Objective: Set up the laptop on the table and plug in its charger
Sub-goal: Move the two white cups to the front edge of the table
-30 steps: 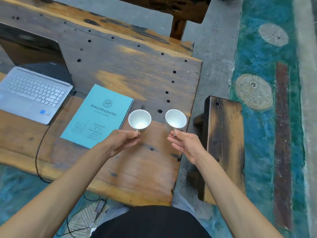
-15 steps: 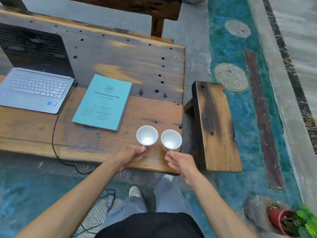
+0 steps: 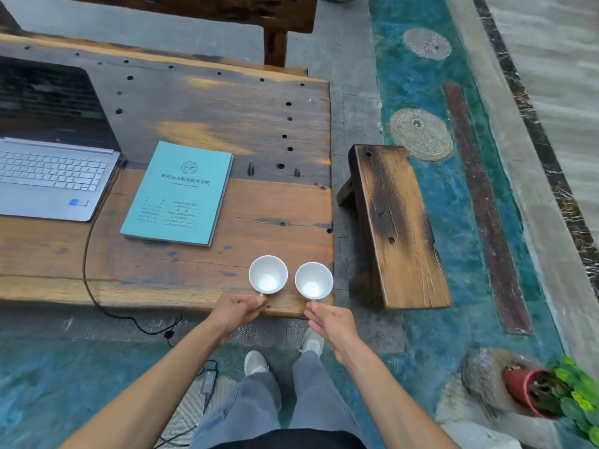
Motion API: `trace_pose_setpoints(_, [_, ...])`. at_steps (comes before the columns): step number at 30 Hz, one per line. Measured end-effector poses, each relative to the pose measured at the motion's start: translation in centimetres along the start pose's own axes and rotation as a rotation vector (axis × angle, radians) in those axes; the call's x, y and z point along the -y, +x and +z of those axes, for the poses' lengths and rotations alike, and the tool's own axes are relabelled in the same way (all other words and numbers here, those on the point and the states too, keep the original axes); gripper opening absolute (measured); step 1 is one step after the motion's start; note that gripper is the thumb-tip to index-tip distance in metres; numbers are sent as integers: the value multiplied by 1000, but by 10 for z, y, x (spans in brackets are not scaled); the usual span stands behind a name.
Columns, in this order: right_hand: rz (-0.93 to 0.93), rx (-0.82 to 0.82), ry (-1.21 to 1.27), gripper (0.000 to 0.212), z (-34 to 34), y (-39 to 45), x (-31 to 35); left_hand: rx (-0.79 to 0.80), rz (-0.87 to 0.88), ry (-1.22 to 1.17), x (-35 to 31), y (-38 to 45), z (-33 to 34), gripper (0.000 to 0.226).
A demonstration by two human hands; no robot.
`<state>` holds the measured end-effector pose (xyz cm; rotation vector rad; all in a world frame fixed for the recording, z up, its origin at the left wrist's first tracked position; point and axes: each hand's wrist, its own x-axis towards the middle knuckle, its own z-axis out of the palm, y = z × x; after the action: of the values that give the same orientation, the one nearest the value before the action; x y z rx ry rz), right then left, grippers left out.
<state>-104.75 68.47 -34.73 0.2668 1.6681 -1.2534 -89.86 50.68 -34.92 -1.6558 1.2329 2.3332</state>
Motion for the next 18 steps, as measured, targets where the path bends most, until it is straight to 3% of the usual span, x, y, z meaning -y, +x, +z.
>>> trace_pose_setpoints(18, [11, 14, -27, 13, 1, 0, -6, -3, 25, 46, 15, 3, -1, 13])
